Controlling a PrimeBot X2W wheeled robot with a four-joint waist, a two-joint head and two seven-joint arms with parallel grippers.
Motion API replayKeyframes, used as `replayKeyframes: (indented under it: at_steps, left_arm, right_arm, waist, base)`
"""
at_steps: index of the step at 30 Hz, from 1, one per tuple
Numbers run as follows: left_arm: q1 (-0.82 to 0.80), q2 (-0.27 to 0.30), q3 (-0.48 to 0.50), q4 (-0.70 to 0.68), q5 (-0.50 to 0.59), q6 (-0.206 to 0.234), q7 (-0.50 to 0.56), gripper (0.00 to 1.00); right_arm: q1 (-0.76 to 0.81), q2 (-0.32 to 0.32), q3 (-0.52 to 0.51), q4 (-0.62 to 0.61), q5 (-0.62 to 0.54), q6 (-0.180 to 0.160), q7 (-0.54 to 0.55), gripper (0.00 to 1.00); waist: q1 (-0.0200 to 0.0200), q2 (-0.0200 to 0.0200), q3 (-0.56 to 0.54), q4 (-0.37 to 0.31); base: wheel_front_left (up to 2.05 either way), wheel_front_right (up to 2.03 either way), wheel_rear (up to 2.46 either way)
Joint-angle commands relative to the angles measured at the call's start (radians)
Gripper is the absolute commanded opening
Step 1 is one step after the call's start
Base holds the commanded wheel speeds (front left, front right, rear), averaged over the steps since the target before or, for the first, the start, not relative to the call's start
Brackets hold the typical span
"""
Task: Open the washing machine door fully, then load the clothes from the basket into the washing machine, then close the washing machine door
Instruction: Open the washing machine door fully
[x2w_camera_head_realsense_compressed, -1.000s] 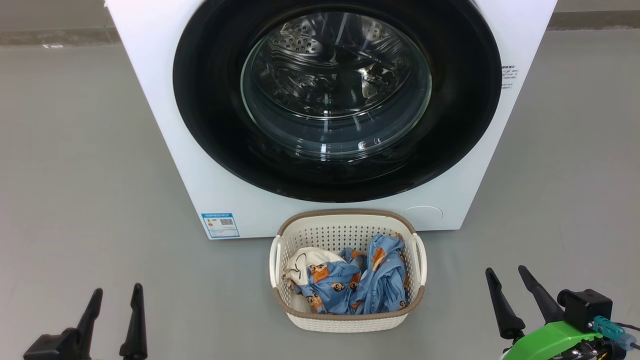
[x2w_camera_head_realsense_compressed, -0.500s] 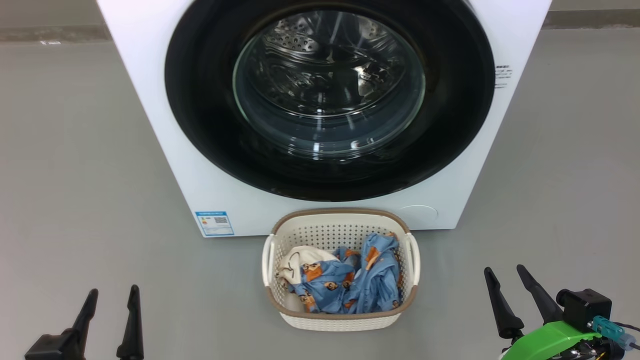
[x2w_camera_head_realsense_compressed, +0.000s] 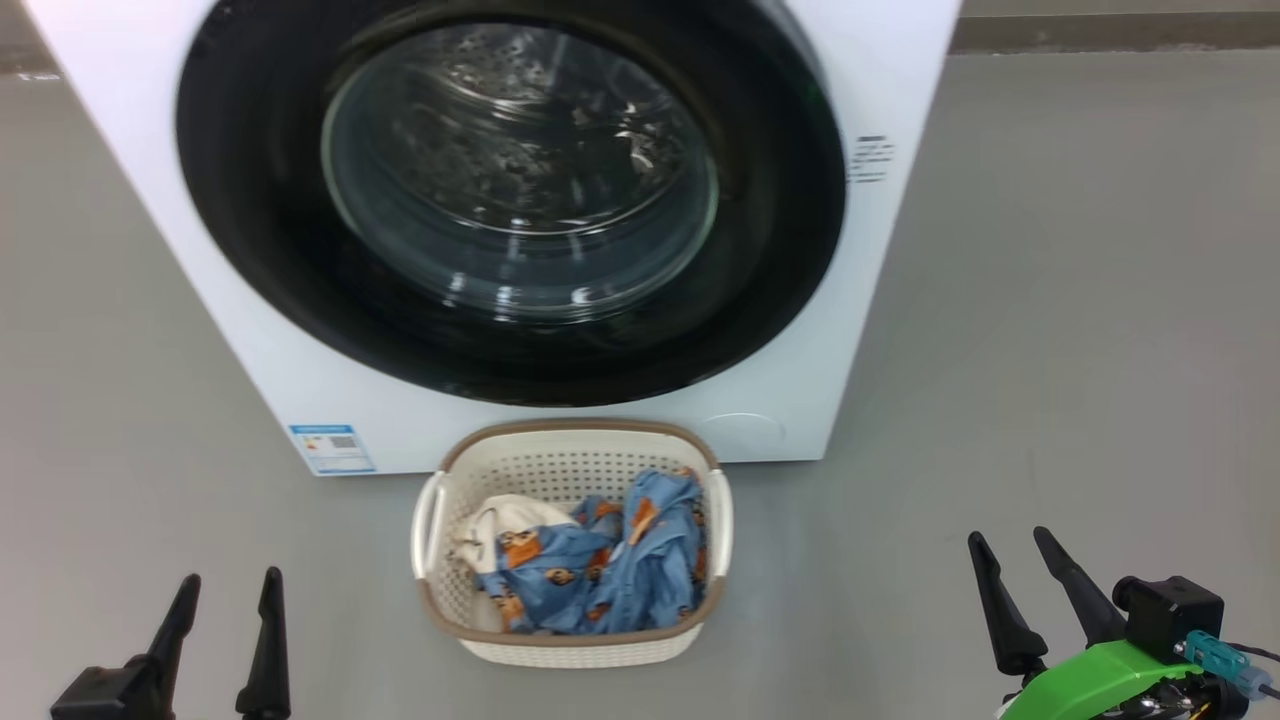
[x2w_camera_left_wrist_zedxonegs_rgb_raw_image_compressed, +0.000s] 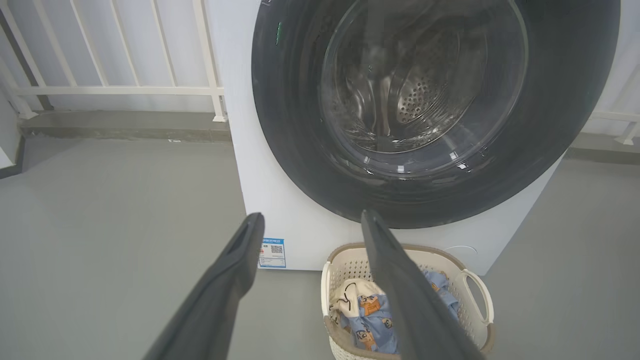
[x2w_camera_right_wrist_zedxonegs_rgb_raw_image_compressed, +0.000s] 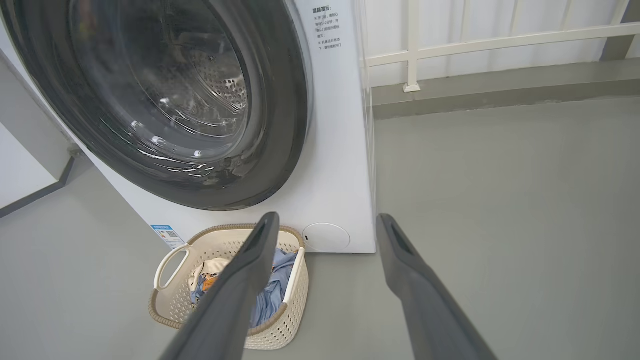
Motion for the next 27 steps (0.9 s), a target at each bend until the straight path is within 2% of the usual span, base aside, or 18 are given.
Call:
replayKeyframes:
  at_steps: [1, 11, 20, 22, 23, 25, 26, 27]
  left_arm:
    - [-0.044, 0.019, 0.036, -0.027, 0.007, -0.002, -0.007, 1.0]
    - [-0.045, 0.01, 0.048, -0.041, -0.041, -0.002, -0.007, 1.0]
    - [-0.043, 0.01, 0.044, -0.042, -0.041, -0.002, -0.007, 1.0]
    - [-0.041, 0.007, 0.041, -0.044, -0.041, -0.002, -0.007, 1.0]
    - [-0.041, 0.007, 0.041, -0.044, -0.041, -0.002, -0.007, 1.0]
    - [-0.038, 0.005, 0.039, -0.045, -0.041, -0.002, -0.007, 1.0]
    - [-0.038, 0.004, 0.038, -0.046, -0.041, -0.002, -0.007, 1.0]
    - [-0.037, 0.003, 0.036, -0.046, -0.041, -0.002, -0.007, 1.0]
  right_arm:
    - [-0.015, -0.007, 0.022, -0.026, -0.011, 0.002, -0.013, 1.0]
    - [-0.015, -0.007, 0.023, -0.025, -0.008, 0.002, -0.013, 1.0]
    - [-0.019, -0.007, 0.021, -0.026, -0.004, 0.002, -0.013, 1.0]
    - [-0.021, -0.006, 0.022, -0.027, -0.001, 0.002, -0.013, 0.84]
    - [-0.021, -0.006, 0.022, -0.027, -0.001, 0.002, -0.013, 0.84]
    - [-0.023, -0.005, 0.024, -0.027, 0.002, 0.002, -0.013, 0.65]
    - [-0.025, -0.005, 0.025, -0.028, 0.004, 0.002, -0.013, 0.48]
    - [-0.027, -0.004, 0.025, -0.028, 0.005, 0.002, -0.013, 0.46]
  waist:
    - [0.0, -0.0001, 0.0, 0.0]
    - [0.0, -0.0001, -0.002, 0.0]
    - [0.0, -0.0001, -0.005, 0.005]
    - [0.0, -0.0001, -0.005, 0.006]
    - [0.0, -0.0001, -0.005, 0.006]
    - [0.0, -0.0001, -0.005, 0.006]
    - [0.0, -0.0001, -0.005, 0.006]
    - [0.0, -0.0001, -0.006, 0.007]
  base:
    - [1.23, 1.23, -2.46]
    - [1.14, 1.14, -2.28]
    - [0.5, 0.5, -0.99]
    - [0.06, 0.06, -0.12]
    - [0.02, 0.02, -0.04]
    - [0.0, 0.0, 0.0]
    - [0.0, 0.0, 0.0]
    - [0.0, 0.0, 0.0]
